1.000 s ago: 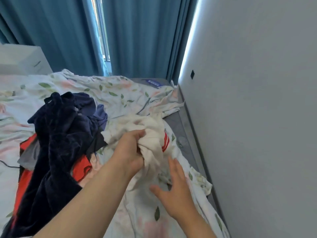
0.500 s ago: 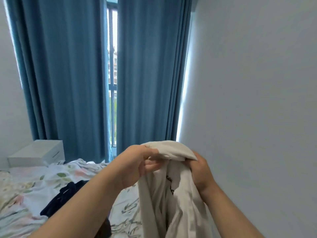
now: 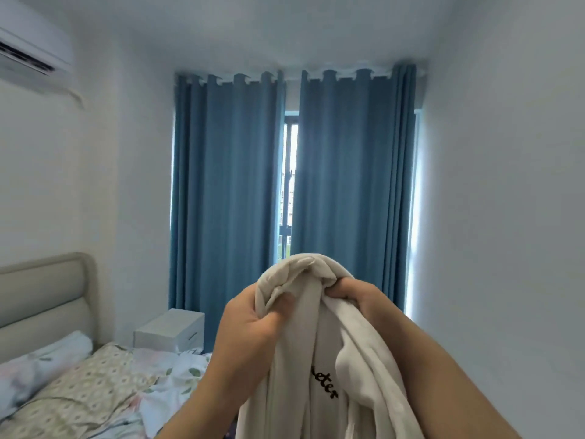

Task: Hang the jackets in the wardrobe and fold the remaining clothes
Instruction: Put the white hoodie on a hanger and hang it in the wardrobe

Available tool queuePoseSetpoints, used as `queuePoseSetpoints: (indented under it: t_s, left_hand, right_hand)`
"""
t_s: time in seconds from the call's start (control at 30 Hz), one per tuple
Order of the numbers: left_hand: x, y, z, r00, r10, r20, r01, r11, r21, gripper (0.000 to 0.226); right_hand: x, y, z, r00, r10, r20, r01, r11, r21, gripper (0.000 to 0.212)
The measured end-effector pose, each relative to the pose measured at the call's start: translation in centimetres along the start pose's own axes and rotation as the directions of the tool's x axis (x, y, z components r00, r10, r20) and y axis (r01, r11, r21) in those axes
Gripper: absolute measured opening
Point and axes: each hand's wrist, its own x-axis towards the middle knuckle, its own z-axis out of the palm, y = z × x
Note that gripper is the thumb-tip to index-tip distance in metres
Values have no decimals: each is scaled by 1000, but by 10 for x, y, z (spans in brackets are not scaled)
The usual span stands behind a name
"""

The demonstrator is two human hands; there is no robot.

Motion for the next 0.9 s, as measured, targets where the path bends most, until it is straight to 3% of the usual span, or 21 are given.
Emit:
queuePoseSetpoints:
  t_s: [0.1, 0.2, 0.3, 0.33, 0.4, 0.47, 0.53, 0.73, 0.9]
  left_hand:
    - [-7, 17, 1, 988, -149, -50, 135, 968, -213, 17]
    - [-20, 32, 4, 970, -202, -133, 165, 956, -244, 21]
    - [-34, 45, 7, 947, -212, -240, 158, 961, -226, 26]
    - [-39, 49, 7, 940, -208, -269, 151, 964, -218, 28]
    - [-52, 56, 4, 933, -206, -296, 145, 965, -217, 30]
    - [-67, 64, -4, 925, -205, -321, 136, 964, -227, 30]
    - [-84, 73, -18, 902, -194, -386, 118, 970, -212, 37]
    - [-134, 105, -70, 848, -137, -512, 98, 990, -102, 20]
    - [-183, 135, -130, 731, -90, -676, 248, 958, 141, 36]
  right_hand:
    - [-5, 4, -2, 989, 49, 142, -42, 998, -50, 39]
    - [-21, 10, -6, 963, 46, 265, 9, 980, -201, 36]
    - [-33, 32, -2, 933, -334, 135, 360, 850, -384, 38]
    - [-39, 39, 4, 870, -482, 106, 481, 780, -401, 39]
    - [-47, 52, 18, 749, -631, 200, 657, 668, -350, 39]
    - [-46, 66, 33, 687, -619, 380, 723, 633, -276, 44]
    - [-40, 80, 51, 682, -555, 476, 706, 670, -231, 44]
    - [-43, 121, 123, 658, -358, 663, 548, 831, -95, 41]
    - [-48, 139, 181, 593, -288, 751, 501, 863, -65, 43]
